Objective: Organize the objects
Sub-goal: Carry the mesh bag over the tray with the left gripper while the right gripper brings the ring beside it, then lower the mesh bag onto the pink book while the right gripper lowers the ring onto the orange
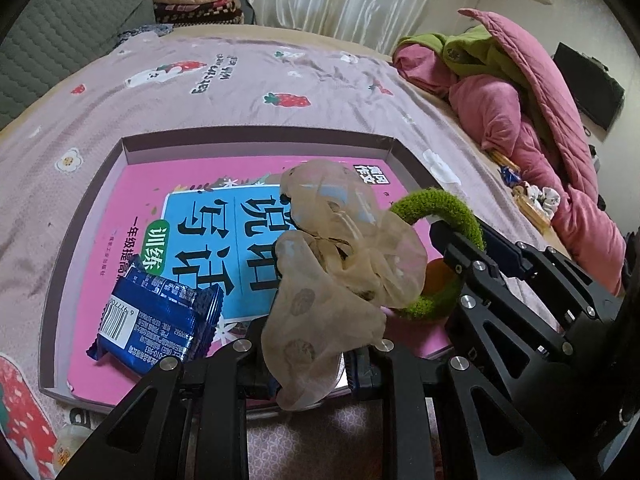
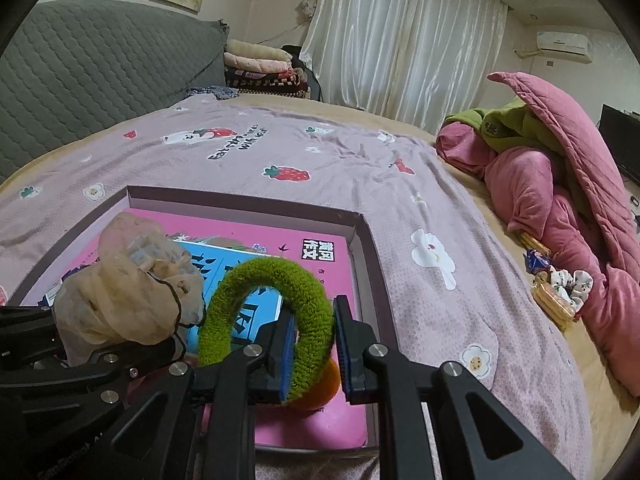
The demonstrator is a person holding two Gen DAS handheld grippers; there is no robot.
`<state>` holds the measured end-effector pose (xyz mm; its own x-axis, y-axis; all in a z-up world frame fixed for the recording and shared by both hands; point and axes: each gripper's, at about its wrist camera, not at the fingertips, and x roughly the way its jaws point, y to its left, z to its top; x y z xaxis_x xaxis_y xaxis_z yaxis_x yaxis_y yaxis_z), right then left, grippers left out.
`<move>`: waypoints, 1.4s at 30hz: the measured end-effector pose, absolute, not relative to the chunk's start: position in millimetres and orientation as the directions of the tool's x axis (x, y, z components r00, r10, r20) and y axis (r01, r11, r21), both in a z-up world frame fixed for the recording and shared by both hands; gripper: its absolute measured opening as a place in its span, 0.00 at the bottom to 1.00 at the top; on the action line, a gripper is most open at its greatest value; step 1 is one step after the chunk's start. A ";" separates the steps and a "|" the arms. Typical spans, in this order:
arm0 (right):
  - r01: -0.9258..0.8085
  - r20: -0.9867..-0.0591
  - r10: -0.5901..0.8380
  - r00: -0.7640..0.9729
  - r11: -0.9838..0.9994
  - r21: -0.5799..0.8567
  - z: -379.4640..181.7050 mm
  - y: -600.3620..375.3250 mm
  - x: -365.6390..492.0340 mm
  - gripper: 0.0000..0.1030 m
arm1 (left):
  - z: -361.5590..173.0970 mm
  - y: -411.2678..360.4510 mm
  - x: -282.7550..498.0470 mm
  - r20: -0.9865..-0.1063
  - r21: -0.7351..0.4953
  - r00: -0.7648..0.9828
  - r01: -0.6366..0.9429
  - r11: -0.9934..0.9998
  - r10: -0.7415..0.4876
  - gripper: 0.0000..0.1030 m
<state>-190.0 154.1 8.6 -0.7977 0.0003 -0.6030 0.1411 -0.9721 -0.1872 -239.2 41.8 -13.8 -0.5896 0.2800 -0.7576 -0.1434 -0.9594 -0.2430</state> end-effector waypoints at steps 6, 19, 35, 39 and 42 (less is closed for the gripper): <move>0.126 -0.600 0.013 -0.800 -0.974 -0.189 8.8 155.8 -190.8 0.25 | -15.7 42.6 -240.6 -0.765 -0.241 -0.581 -0.141 -0.960 0.277 0.24; 0.123 -0.594 -0.002 -0.804 -0.979 -0.163 11.4 161.2 -189.2 0.43 | -16.7 36.9 -243.9 -0.771 -0.251 -0.575 -0.120 -0.960 0.274 0.42; 0.115 -0.588 -0.018 -0.809 -0.985 -0.128 16.6 169.9 -186.8 0.55 | -13.2 32.6 -242.5 -0.773 -0.201 -0.596 -0.094 -0.975 0.217 0.61; 0.135 -0.598 -0.042 -0.800 -0.984 -0.112 16.2 170.1 -185.7 0.55 | -10.3 31.2 -240.3 -0.772 -0.183 -0.602 -0.096 -0.978 0.203 0.62; 0.156 -0.607 -0.072 -0.791 -0.984 -0.087 15.8 171.1 -184.6 0.57 | -7.8 28.3 -238.7 -0.771 -0.185 -0.602 -0.100 -0.978 0.207 0.64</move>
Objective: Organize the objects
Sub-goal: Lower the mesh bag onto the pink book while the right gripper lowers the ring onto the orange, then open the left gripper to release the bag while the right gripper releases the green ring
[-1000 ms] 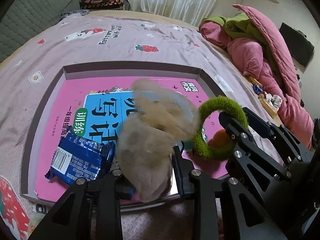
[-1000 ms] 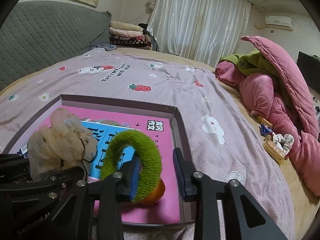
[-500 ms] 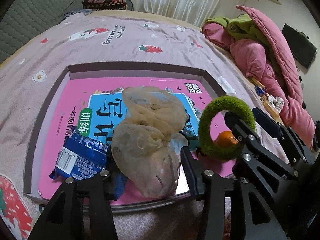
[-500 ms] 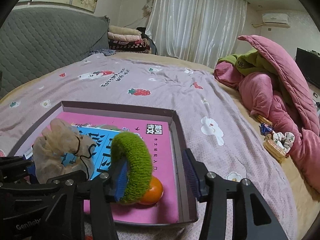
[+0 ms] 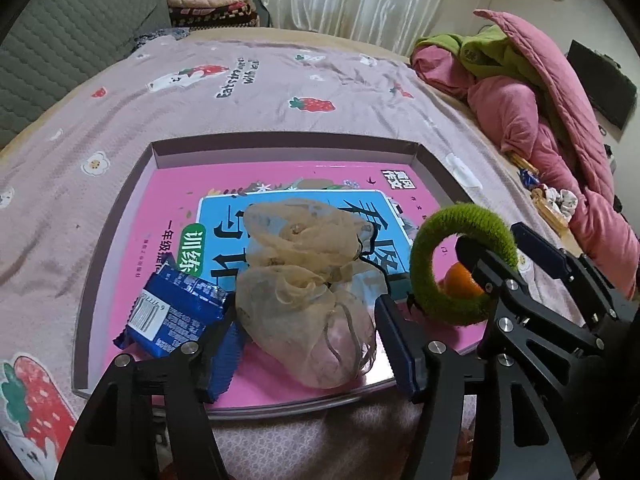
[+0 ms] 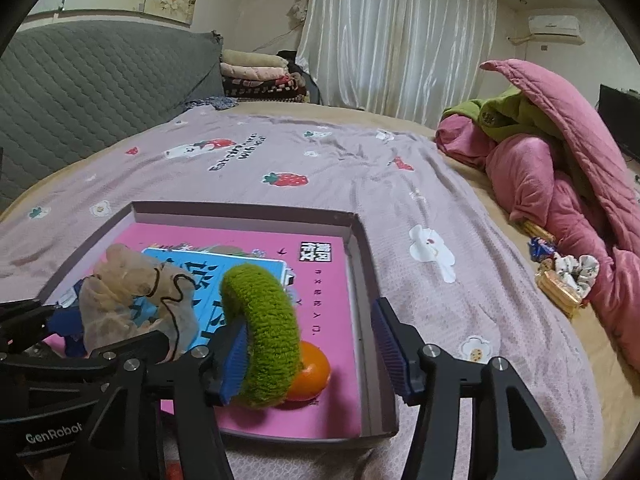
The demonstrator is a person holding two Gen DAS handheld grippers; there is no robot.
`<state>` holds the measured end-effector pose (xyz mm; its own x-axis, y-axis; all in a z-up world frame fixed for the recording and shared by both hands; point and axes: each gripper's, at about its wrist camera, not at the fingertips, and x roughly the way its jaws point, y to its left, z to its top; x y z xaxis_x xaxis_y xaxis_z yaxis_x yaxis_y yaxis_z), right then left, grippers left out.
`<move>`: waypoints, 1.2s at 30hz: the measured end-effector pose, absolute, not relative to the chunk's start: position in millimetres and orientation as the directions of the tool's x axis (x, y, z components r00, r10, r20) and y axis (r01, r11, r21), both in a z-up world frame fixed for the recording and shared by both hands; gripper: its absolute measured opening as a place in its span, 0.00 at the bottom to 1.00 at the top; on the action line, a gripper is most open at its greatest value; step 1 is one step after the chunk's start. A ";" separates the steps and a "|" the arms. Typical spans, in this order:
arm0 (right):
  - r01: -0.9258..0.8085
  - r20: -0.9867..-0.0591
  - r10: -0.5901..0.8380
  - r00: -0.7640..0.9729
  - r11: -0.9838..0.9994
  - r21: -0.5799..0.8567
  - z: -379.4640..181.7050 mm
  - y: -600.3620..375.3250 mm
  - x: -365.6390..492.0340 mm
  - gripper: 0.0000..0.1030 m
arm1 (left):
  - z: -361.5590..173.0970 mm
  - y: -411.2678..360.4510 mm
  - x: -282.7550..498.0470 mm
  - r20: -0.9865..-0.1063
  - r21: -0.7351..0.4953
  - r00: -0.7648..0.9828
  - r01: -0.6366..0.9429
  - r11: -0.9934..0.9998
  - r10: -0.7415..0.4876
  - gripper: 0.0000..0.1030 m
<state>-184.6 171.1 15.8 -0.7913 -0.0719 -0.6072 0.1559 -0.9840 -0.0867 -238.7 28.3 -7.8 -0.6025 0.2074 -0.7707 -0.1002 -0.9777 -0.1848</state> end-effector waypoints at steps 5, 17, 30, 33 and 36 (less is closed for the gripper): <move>0.169 -0.619 -0.091 -0.780 -0.983 -0.068 13.9 173.2 -184.0 0.63 | -5.4 24.3 -234.6 -0.766 -0.185 -0.605 -0.114 -0.976 0.216 0.66; 0.235 -0.623 -0.092 -0.777 -0.960 -0.151 13.1 159.5 -168.3 0.64 | 7.0 14.1 -224.2 -0.731 -0.230 -0.631 -0.131 -0.964 0.260 0.67; 0.236 -0.594 -0.105 -0.798 -0.961 -0.147 25.4 158.1 -158.2 0.66 | 26.9 19.9 -204.7 -0.669 -0.208 -0.698 -0.152 -0.966 0.254 0.72; 0.240 -0.581 -0.110 -0.807 -0.959 -0.152 28.9 158.1 -153.8 0.70 | 34.5 21.0 -197.2 -0.644 -0.195 -0.722 -0.165 -0.967 0.253 0.72; 0.237 -0.570 -0.114 -0.814 -0.960 -0.147 32.4 161.1 -150.8 0.70 | 42.6 18.5 -190.9 -0.616 -0.191 -0.746 -0.167 -0.967 0.251 0.73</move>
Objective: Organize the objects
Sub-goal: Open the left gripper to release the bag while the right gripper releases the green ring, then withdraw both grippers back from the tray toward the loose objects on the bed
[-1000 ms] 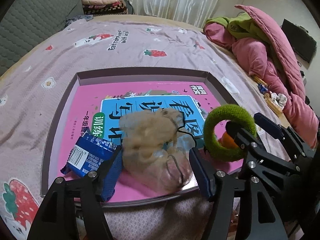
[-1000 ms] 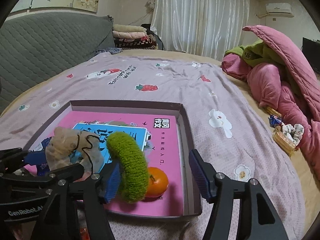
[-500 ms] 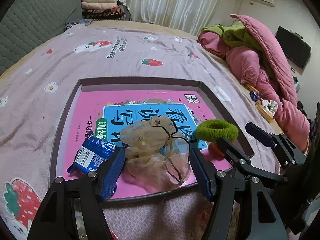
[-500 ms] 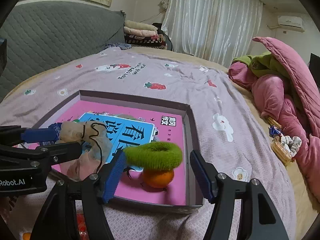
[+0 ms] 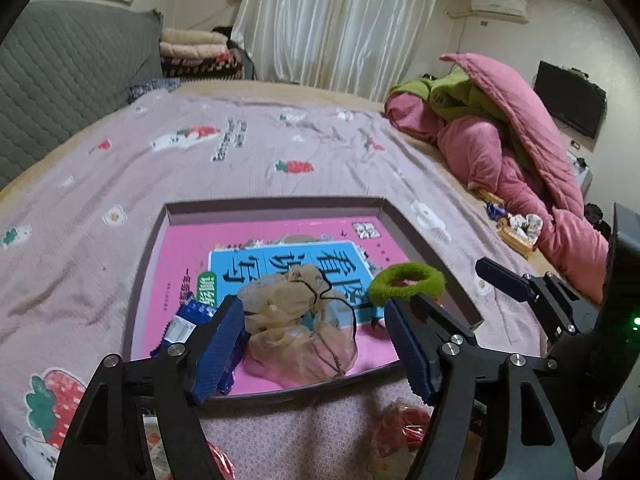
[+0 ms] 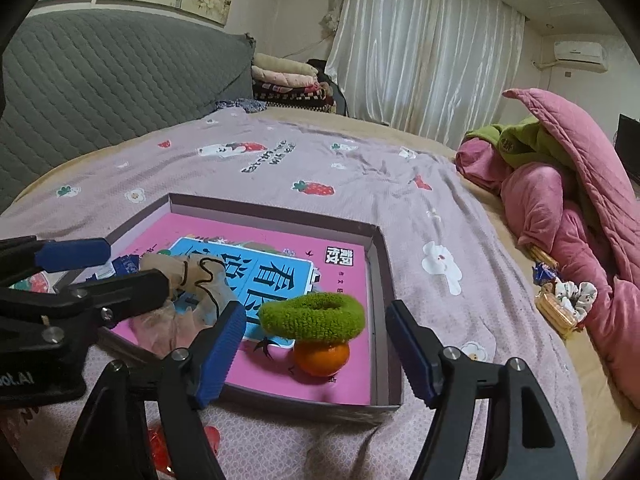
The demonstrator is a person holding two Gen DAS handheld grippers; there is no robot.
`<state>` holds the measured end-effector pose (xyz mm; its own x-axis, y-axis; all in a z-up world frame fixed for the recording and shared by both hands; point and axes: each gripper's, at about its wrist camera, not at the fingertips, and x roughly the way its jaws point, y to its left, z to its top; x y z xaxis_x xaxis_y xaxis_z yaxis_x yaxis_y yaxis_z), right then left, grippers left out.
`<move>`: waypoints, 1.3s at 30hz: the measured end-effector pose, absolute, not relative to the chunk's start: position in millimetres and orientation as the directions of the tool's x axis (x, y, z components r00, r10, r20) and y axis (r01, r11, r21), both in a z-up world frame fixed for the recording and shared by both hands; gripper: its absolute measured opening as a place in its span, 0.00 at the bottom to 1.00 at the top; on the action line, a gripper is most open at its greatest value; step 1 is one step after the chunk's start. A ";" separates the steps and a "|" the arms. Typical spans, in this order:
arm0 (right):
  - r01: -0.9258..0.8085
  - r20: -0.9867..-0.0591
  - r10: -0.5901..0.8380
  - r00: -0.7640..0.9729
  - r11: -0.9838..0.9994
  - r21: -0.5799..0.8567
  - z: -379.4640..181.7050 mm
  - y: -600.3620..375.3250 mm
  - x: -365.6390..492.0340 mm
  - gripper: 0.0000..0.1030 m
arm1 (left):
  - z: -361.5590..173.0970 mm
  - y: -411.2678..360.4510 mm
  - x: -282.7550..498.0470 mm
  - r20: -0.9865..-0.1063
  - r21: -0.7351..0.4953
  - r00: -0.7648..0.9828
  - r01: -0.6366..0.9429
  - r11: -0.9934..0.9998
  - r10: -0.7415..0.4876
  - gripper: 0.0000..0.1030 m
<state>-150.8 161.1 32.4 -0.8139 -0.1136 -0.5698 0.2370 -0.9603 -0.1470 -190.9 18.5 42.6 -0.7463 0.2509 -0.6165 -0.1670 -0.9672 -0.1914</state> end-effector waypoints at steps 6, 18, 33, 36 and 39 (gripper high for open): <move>0.232 -0.547 -0.124 -0.828 -0.964 -0.133 39.1 167.4 -145.7 0.74 | 51.8 7.3 -184.2 -0.582 -0.202 -0.776 -0.150 -0.968 0.242 0.73; 0.233 -0.505 -0.143 -0.851 -0.965 -0.119 50.7 169.9 -136.6 0.74 | 60.5 -17.8 -169.9 -0.556 -0.183 -0.808 -0.111 -0.977 0.196 0.73; 0.245 -0.453 -0.169 -0.875 -0.963 -0.114 62.7 173.3 -122.5 0.74 | 63.5 -24.2 -148.3 -0.543 -0.146 -0.824 -0.097 -0.985 0.162 0.74; 0.253 -0.452 -0.181 -0.873 -0.962 -0.104 63.0 174.4 -119.5 0.74 | 63.2 -24.9 -143.4 -0.535 -0.159 -0.828 -0.095 -0.983 0.167 0.76; 0.258 -0.449 -0.190 -0.873 -0.962 -0.094 64.8 176.4 -116.5 0.80 | 63.0 -23.9 -138.7 -0.533 -0.159 -0.829 -0.097 -0.982 0.169 0.76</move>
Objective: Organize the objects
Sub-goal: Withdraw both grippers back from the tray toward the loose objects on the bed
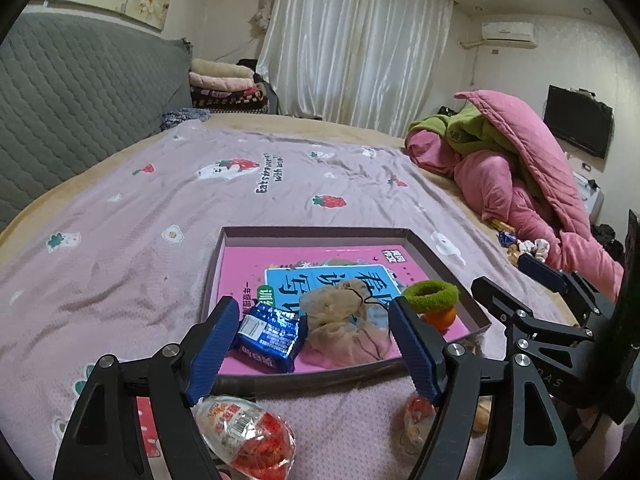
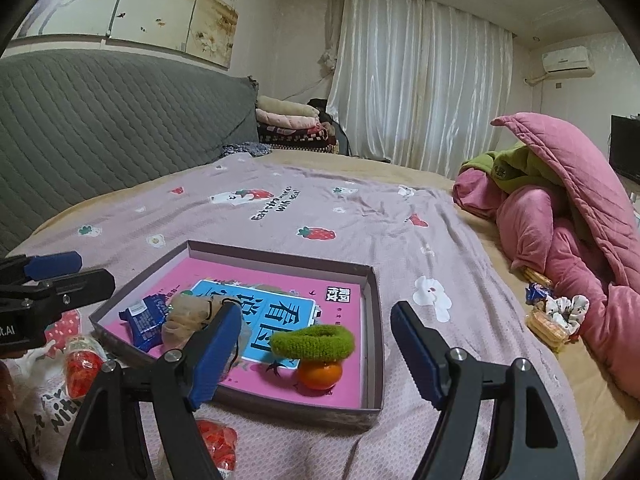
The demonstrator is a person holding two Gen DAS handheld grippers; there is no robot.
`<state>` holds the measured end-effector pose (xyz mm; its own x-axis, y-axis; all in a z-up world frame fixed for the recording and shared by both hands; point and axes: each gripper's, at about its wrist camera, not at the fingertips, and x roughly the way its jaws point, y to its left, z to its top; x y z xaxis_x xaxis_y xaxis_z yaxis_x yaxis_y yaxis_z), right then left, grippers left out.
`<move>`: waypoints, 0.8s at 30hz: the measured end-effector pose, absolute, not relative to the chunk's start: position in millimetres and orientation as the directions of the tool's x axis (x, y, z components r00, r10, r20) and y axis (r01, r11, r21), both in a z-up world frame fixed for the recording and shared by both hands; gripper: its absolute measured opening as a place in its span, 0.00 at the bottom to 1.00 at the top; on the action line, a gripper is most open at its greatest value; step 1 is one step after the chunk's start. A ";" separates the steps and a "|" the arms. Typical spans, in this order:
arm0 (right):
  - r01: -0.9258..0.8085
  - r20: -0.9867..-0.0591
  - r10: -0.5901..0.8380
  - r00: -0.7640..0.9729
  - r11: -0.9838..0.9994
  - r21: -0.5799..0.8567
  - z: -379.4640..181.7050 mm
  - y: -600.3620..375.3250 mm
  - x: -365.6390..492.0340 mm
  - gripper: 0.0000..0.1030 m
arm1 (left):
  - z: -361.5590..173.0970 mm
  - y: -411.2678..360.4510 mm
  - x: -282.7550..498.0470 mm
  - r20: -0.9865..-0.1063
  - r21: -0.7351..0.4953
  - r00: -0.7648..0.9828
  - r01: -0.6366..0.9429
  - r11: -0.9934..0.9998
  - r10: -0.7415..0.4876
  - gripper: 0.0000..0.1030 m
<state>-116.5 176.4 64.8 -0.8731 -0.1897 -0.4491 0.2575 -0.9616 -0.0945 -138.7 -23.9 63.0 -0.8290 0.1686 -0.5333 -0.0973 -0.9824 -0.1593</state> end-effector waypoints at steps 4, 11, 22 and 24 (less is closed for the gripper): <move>0.265 -0.446 -0.196 -0.873 -0.959 -0.097 66.4 178.0 -111.9 0.82 | 62.4 -20.8 -131.9 -0.535 -0.145 -0.828 -0.105 -0.984 0.167 0.76; 0.274 -0.454 -0.206 -0.867 -0.958 -0.088 66.8 182.6 -107.0 0.82 | 59.6 -15.9 -123.3 -0.543 -0.118 -0.825 -0.114 -0.986 0.160 0.77; 0.284 -0.447 -0.239 -0.862 -0.958 -0.035 68.0 192.6 -90.7 0.83 | 59.7 -12.3 -100.9 -0.529 -0.101 -0.836 -0.107 -0.989 0.144 0.77; 0.288 -0.448 -0.249 -0.859 -0.958 -0.020 67.8 193.6 -86.0 0.83 | 60.6 -10.5 -96.7 -0.523 -0.093 -0.839 -0.114 -0.989 0.146 0.77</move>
